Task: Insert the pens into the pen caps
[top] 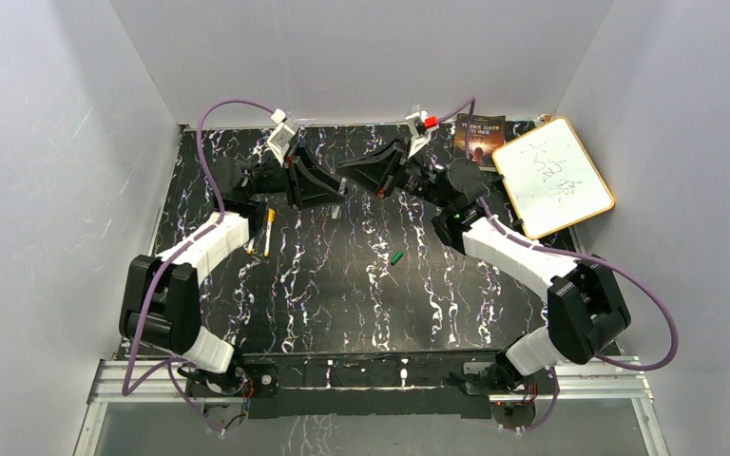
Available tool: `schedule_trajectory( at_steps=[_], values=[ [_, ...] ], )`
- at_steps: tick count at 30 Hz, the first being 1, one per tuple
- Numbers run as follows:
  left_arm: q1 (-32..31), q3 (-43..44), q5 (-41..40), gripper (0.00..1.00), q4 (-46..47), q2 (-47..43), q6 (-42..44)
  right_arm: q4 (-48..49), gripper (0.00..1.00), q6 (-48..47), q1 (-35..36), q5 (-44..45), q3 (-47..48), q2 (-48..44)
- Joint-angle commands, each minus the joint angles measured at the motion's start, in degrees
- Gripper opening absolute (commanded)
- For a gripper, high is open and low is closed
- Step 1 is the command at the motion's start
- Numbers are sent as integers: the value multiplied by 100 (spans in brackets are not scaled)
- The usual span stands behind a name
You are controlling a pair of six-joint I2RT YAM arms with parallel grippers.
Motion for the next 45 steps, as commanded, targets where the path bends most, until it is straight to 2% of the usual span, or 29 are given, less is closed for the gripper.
schedule_trajectory(
  at_steps=[1,3,10,12,13,14,15,20,21,23,24,26,28,29,30,32,34,37,39,41,43,45],
  values=[
    [21,-11,-62,37,204,-133,50,464,0,83,-40,123,137,-190],
    [16,-7,-52,35,309,-93,-23,530,0,132,-47,113,123,-164],
    [-20,-5,-25,18,664,33,-326,642,0,228,-56,81,131,-84],
    [-42,5,-24,17,707,52,-381,650,0,238,-56,70,140,-61],
    [-45,18,-22,18,732,68,-413,651,0,242,-56,66,136,-37],
    [-54,26,-34,31,817,88,-487,687,0,275,-54,40,136,-6],
    [-64,24,-14,33,882,107,-531,719,0,294,-54,35,136,13],
    [-102,58,2,34,944,155,-600,732,0,321,-56,-44,180,101],
    [-105,59,-19,32,971,165,-619,724,0,328,-53,-51,171,109],
    [-104,66,-63,13,981,166,-630,728,0,330,-52,-48,147,95],
    [-103,67,-54,0,1011,179,-635,722,0,327,-53,-38,138,86],
    [-100,45,-58,0,1096,161,-665,701,0,315,-55,-64,138,68],
    [-99,26,-87,0,976,134,-529,606,21,217,-84,206,9,-66],
    [-99,17,-94,0,847,112,-428,533,38,136,-117,408,-89,-209],
    [-99,9,-112,0,616,82,-277,439,46,28,-178,574,-158,-323],
    [-83,-9,-208,0,-14,-11,166,170,52,-117,-333,894,-336,-640],
    [-77,-6,-341,0,-796,-123,719,-198,53,-133,-495,1410,-534,-1019],
    [-67,170,-639,0,-2404,-214,1730,-1387,38,-265,-731,1955,-551,-1514],
    [-65,507,-1257,0,-3995,-214,2615,-2234,42,-637,-930,1739,-451,-1640],
    [-65,860,-2090,0,-5478,-167,3554,-3559,46,-1271,-944,1774,-203,-1601],
    [-64,1042,-2837,0,-6246,-193,4163,-4524,46,-1540,-947,1891,-170,-1525],
    [-70,1166,-3289,0,-6701,-195,4476,-5058,42,-1630,-916,2029,-429,-1529]
  ],
)
